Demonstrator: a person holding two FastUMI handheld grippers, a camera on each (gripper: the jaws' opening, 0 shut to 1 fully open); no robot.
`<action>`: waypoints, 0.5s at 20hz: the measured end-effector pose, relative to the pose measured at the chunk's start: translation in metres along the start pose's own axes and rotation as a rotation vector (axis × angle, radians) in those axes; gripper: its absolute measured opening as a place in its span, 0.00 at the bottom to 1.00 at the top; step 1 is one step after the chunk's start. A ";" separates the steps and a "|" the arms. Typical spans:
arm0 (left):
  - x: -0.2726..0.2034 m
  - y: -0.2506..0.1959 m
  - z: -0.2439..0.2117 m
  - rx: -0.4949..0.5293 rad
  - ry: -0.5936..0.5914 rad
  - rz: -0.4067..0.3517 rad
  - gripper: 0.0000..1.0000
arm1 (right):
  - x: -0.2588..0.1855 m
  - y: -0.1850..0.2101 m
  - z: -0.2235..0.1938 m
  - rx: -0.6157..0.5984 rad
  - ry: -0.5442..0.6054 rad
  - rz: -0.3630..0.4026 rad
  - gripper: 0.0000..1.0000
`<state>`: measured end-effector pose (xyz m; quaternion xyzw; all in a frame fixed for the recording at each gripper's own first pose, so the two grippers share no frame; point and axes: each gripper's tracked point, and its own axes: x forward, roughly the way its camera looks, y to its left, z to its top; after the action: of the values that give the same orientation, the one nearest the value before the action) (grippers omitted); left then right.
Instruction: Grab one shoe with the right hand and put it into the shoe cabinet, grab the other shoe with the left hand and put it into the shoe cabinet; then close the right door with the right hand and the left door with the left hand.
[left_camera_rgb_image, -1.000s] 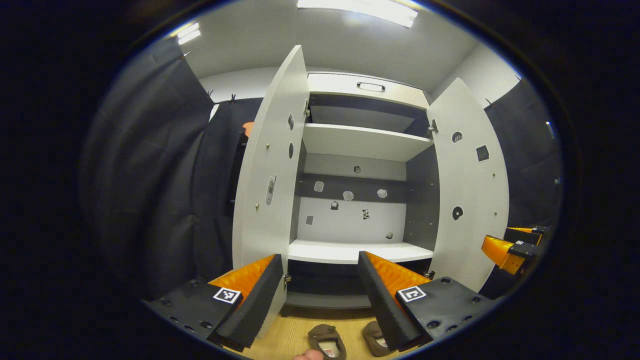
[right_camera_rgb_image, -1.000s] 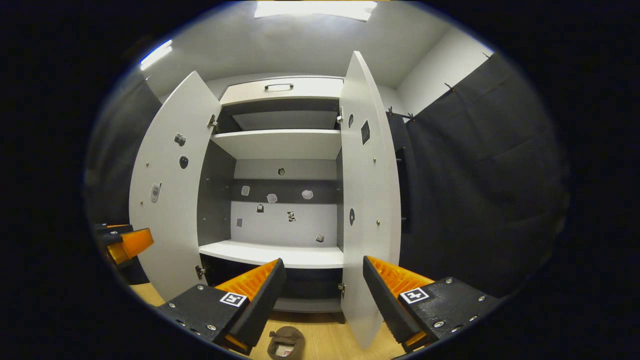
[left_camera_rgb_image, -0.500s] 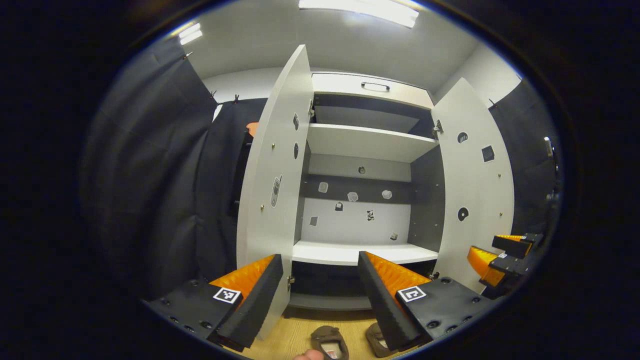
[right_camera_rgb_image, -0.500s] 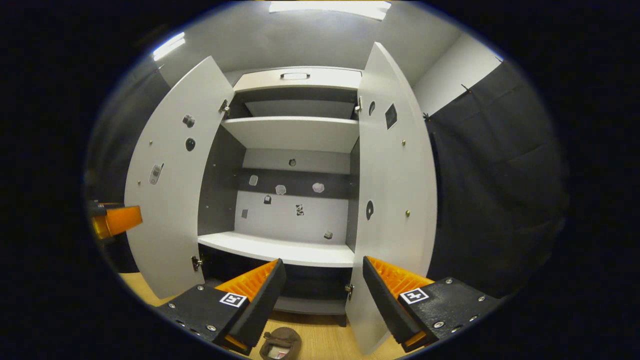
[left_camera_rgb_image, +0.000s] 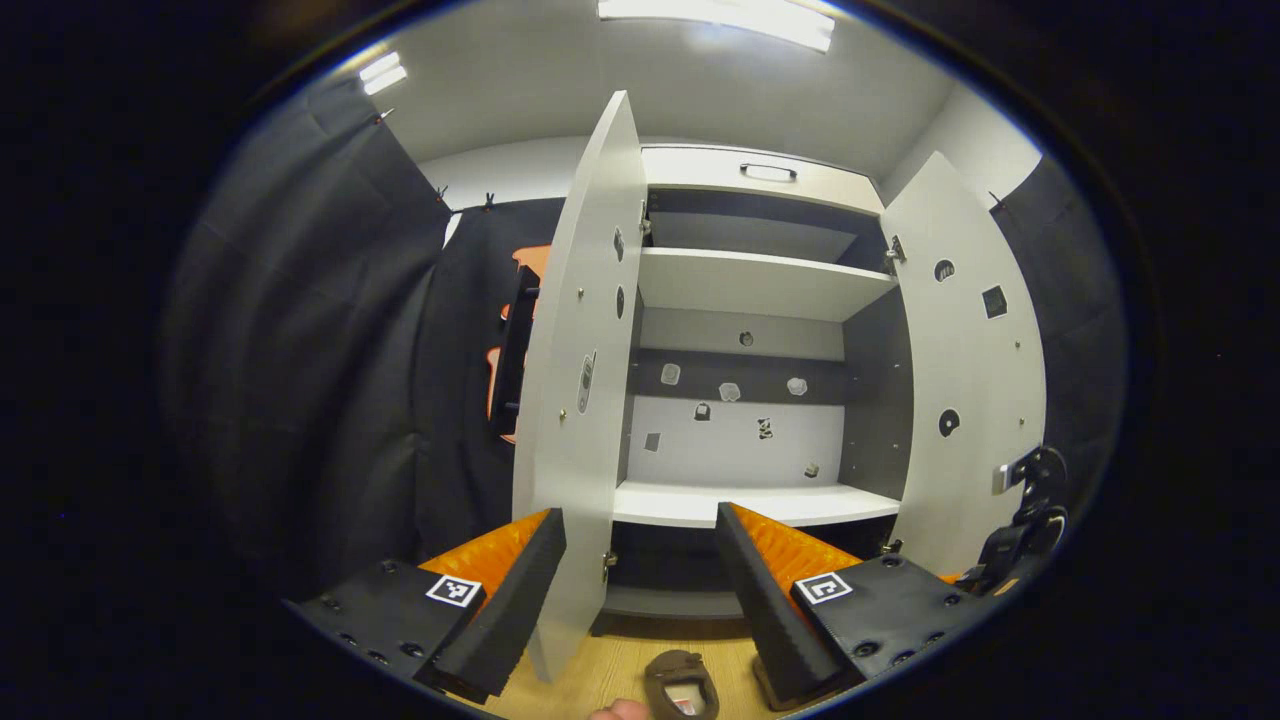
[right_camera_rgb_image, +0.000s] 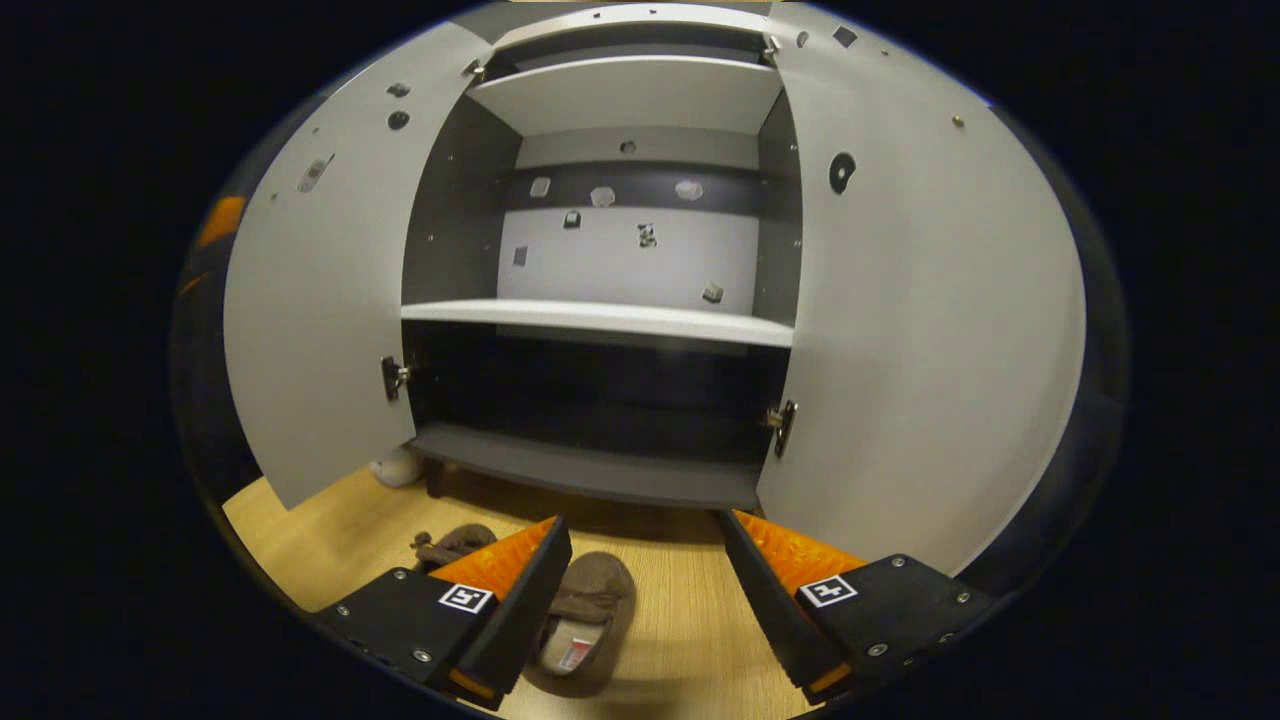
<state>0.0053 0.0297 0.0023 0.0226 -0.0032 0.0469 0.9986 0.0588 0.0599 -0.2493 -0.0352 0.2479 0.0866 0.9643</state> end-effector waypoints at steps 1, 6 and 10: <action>-0.001 0.001 -0.001 -0.001 0.003 0.003 0.98 | 0.005 0.004 -0.020 -0.003 0.051 0.014 0.96; -0.001 0.005 -0.008 -0.010 0.024 0.016 0.98 | 0.015 0.016 -0.091 0.018 0.228 0.047 0.95; 0.000 0.007 -0.009 -0.006 0.032 0.020 0.98 | 0.039 0.009 -0.124 -0.069 0.311 0.018 0.95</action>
<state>0.0049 0.0370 -0.0064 0.0188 0.0125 0.0575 0.9981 0.0317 0.0606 -0.3771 -0.0789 0.3915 0.0969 0.9116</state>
